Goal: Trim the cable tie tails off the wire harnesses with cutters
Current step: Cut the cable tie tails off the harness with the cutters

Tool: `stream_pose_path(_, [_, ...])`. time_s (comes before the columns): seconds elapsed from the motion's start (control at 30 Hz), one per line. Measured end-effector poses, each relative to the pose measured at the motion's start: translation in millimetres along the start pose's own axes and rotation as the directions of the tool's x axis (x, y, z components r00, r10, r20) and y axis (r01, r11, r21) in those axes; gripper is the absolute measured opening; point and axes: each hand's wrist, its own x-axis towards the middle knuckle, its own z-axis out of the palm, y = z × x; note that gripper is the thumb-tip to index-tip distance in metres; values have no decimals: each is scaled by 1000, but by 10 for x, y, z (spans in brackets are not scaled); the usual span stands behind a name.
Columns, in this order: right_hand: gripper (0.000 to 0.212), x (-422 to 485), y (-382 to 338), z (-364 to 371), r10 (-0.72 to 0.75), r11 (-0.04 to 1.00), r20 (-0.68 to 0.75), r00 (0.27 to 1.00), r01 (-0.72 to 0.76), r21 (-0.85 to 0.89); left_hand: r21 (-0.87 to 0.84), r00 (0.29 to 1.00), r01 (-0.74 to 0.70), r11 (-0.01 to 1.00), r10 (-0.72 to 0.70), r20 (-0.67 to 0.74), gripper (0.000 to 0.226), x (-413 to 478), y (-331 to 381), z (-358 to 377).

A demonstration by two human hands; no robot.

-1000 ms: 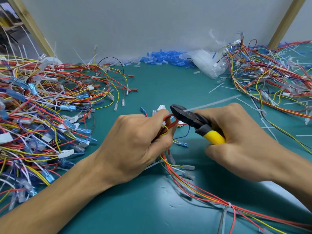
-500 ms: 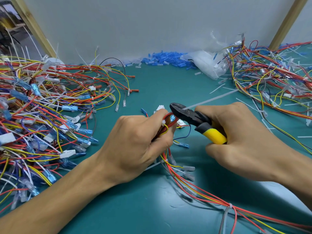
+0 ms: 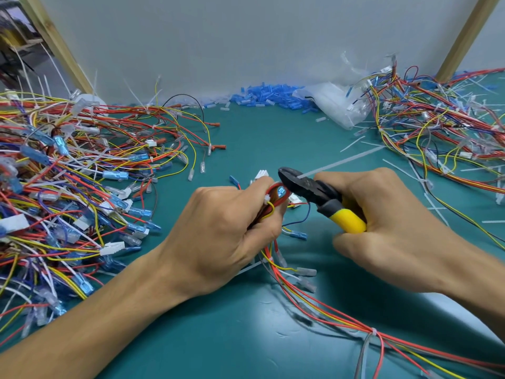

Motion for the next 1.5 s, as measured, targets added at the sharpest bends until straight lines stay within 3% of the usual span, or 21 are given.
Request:
stream_pose_path(0.17, [18, -21, -12, 15, -6, 1000, 13, 1000, 6, 8, 21, 1000, -21, 1000, 21, 10, 36, -2, 5, -9])
stream_pose_path(0.3, [27, -23, -44, 1, 1, 998, 32, 999, -3, 69, 17, 1000, -31, 999, 31, 1, 36, 3, 15, -17])
stream_pose_path(0.47, [16, -6, -24, -18, -9, 999, -1, 1000, 9, -43, 19, 1000, -27, 999, 28, -2, 36, 11, 22, -18])
stream_pose_path(0.57, [25, 2, -32, -26, -26, 996, -4, 1000, 25, -91, 25, 1000, -26, 999, 26, -8, 35, 7, 12, -12])
stream_pose_path(0.8, [23, -9, -40, -8, -59, 998, 46, 997, 60, -17, 13, 1000, -19, 1000, 19, 10, 36, -7, 2, -4])
stream_pose_path(1.03, [30, -26, -30, 28, -78, 992, -18, 997, 79, 94, 1, 999, -35, 999, 35, -20, 36, 0, 21, -10])
stream_pose_path(1.23, [23, 2, -2, 3, -44, 998, -39, 998, 42, -50, -42, 999, 6, 999, -8, -35, 38, 1, 21, -14])
stream_pose_path(1.5, [18, -11, -25, 25, -21, 999, -22, 1000, 20, -26, -6, 1000, -28, 1000, 28, 10, 37, 7, 26, -35])
